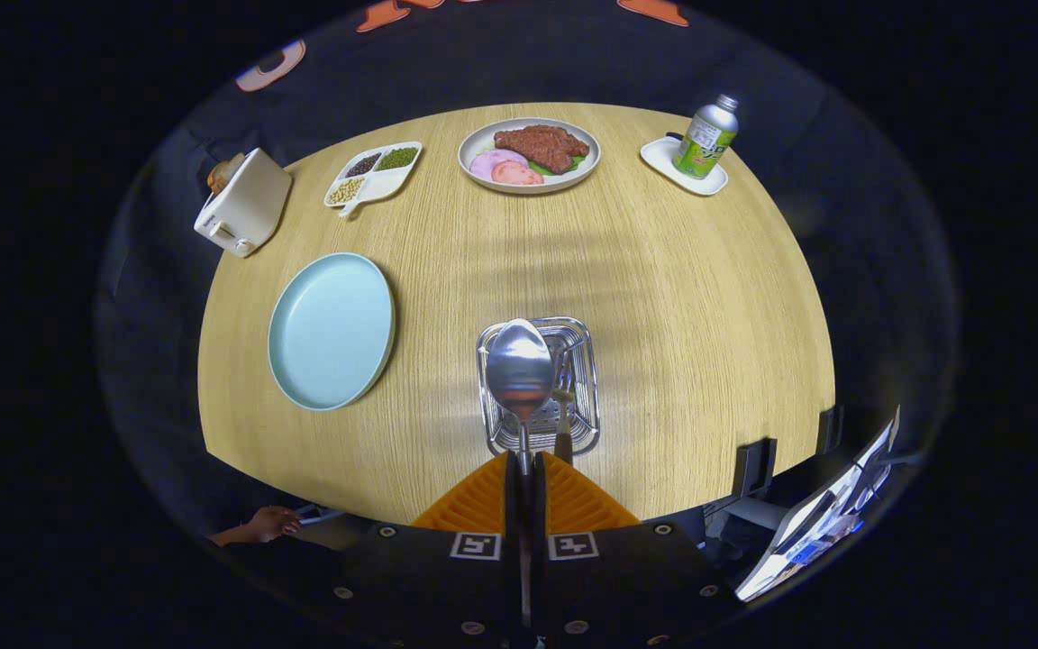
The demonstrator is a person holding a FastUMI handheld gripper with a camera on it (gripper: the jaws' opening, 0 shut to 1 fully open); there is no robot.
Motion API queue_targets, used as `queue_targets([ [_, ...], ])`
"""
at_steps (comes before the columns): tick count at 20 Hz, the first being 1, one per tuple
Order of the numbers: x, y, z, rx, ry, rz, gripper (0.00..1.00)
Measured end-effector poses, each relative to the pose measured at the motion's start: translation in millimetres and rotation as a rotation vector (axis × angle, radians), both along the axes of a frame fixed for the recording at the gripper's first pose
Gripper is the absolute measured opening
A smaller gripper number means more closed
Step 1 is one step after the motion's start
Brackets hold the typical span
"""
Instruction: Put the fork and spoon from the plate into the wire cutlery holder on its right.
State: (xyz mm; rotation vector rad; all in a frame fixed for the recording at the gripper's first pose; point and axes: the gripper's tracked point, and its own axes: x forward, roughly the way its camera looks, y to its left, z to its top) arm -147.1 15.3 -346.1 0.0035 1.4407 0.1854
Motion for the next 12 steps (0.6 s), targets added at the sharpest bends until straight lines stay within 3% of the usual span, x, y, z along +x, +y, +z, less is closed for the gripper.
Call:
queue_targets([
  [12, 3.8, 1.9, -7.8, -0.043, 0.079, 0.019, 0.06],
])
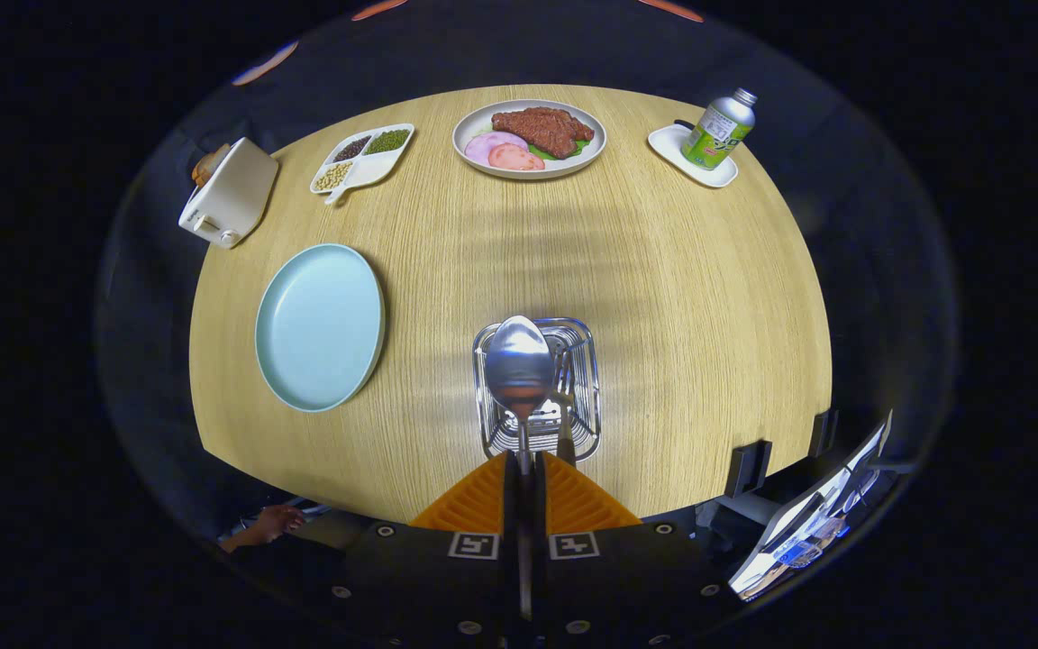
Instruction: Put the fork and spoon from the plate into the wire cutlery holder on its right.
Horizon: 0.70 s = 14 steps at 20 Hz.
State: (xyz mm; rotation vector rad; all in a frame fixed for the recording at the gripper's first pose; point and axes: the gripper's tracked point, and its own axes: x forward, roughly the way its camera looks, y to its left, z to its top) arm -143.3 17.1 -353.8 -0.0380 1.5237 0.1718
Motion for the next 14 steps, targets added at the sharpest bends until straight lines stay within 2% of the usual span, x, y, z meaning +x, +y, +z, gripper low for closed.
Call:
queue_targets([
  [8, -11.4, 4.9, -3.9, 0.019, 0.033, -0.027, 0.06],
  [14, 6.7, -2.2, 4.6, 0.037, -0.034, -0.081, 0.14],
])
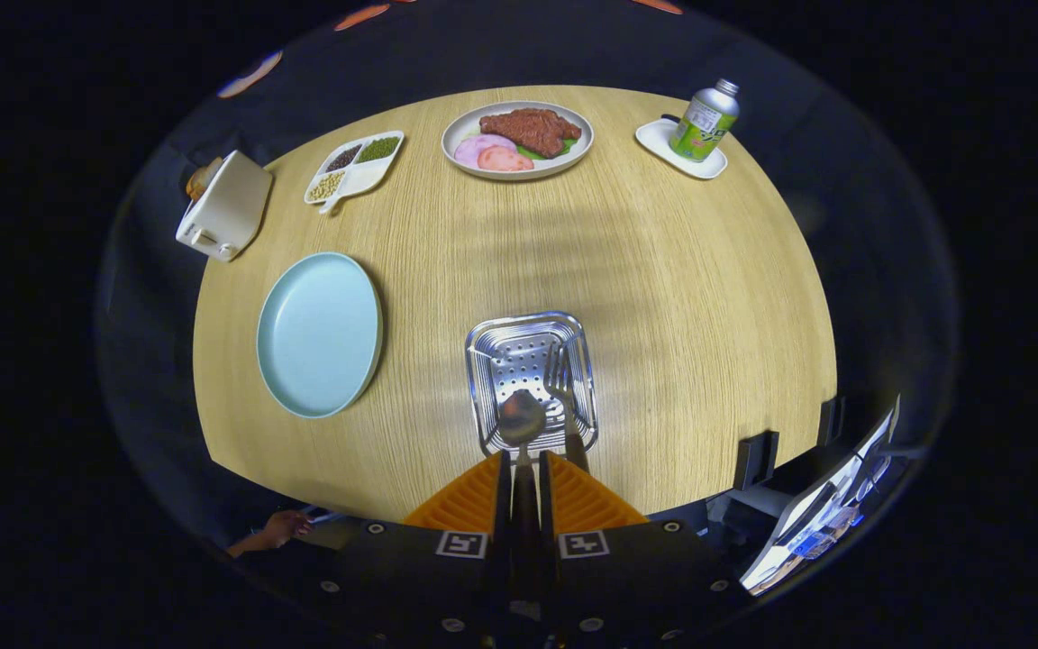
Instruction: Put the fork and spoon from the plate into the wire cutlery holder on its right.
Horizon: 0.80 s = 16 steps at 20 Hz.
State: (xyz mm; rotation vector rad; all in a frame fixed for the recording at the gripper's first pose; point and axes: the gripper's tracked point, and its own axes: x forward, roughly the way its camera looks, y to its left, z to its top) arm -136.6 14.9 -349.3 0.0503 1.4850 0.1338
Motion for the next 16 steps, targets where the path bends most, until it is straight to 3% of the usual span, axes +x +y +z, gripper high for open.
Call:
queue_targets([
  [4, 15.7, 0.3, 18.0, 0.051, -0.075, -0.049, 0.2],
  [7, 33.6, -2.8, 36.5, 0.078, -0.178, -0.08, 0.35],
  [11, 67.8, -2.6, 71.9, 0.111, -0.397, -0.087, 0.56],
  [16, 112.0, -1.8, 137.4, 0.144, -0.729, -0.115, 0.73],
])
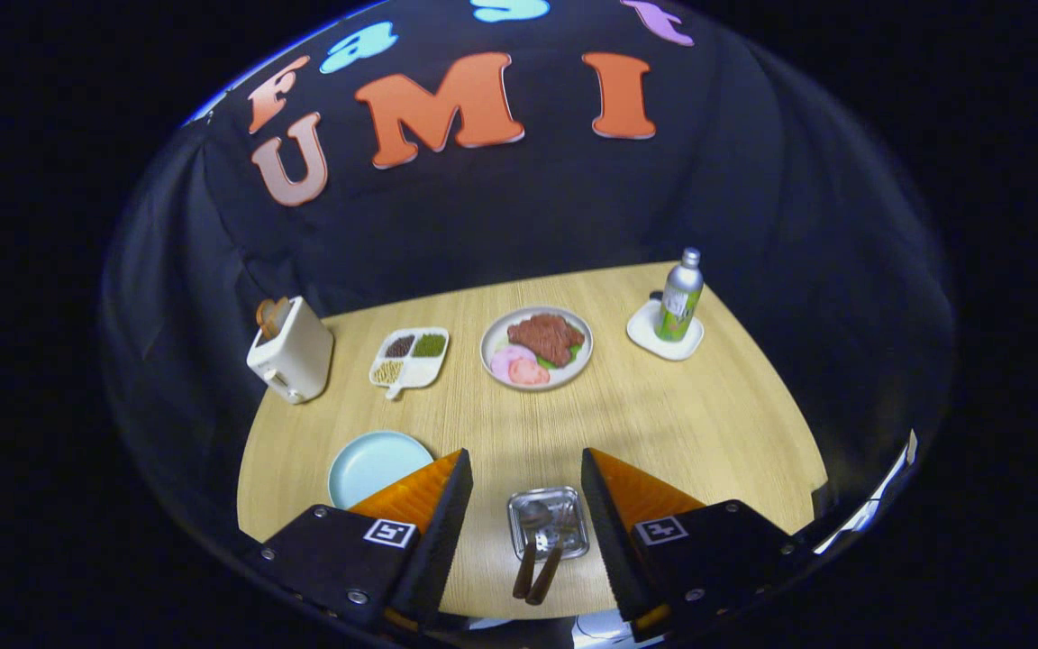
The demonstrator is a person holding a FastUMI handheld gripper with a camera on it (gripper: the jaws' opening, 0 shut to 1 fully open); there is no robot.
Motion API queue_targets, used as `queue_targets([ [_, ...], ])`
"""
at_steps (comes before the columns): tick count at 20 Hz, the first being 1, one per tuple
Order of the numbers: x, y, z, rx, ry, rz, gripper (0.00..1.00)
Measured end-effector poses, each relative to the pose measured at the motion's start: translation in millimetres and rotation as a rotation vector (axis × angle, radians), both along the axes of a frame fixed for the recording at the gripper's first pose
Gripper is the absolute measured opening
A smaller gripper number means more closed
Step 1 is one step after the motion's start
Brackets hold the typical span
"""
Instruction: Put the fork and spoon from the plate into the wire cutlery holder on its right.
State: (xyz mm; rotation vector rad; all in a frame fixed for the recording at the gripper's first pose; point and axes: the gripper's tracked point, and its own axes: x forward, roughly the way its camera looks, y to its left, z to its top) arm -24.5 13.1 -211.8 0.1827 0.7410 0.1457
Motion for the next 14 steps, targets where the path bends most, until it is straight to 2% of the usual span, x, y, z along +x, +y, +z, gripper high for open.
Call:
queue_targets([
  [4, 20.4, -7.3, 53.4, 0.041, -0.221, -0.043, 0.83],
  [14, 26.5, -17.6, 158.9, -0.104, -0.663, -0.072, 0.91],
])
